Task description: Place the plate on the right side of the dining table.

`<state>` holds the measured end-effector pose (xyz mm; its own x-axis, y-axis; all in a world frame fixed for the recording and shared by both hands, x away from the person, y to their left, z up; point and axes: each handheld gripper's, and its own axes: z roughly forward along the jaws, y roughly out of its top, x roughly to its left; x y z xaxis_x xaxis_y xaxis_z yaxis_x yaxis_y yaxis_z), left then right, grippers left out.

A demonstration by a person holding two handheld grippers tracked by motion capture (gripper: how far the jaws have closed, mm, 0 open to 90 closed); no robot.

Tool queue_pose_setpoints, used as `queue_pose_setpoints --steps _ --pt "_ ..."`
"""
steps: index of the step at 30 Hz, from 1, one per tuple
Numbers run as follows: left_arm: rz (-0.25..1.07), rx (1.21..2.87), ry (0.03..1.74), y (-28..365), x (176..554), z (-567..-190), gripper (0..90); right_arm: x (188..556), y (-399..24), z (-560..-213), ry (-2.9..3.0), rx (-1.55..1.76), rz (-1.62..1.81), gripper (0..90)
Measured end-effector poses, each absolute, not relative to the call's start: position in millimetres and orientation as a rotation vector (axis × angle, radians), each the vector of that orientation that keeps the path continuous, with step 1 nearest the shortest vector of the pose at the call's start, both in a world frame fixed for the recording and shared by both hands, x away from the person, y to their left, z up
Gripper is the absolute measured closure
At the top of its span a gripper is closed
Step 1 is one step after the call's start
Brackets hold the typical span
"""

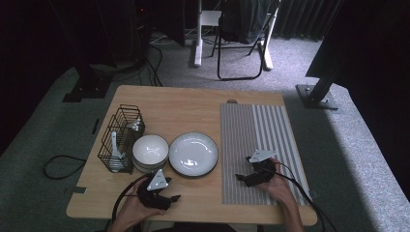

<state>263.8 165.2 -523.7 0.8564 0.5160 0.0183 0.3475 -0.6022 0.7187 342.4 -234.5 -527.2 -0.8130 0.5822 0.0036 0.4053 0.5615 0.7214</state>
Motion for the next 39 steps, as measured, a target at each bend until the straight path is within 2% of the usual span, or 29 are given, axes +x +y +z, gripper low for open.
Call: queue_pose_setpoints --steps 15,23,33,39 --pt "0.285 2.276 0.623 164.6 263.4 -523.8 25.9 342.4 -234.5 -527.1 2.561 0.824 1.092 12.1" --pt "0.287 2.276 0.625 164.6 263.1 -523.8 26.0 342.4 -233.4 -525.0 2.547 0.856 1.106 16.9" --pt "0.286 2.278 0.621 164.6 263.0 -523.6 26.0 338.1 -232.9 -509.0 2.492 0.87 1.142 18.1" --pt "0.277 2.293 0.609 163.3 264.5 -522.4 26.9 337.2 -226.4 -492.2 2.463 0.848 1.148 24.6"
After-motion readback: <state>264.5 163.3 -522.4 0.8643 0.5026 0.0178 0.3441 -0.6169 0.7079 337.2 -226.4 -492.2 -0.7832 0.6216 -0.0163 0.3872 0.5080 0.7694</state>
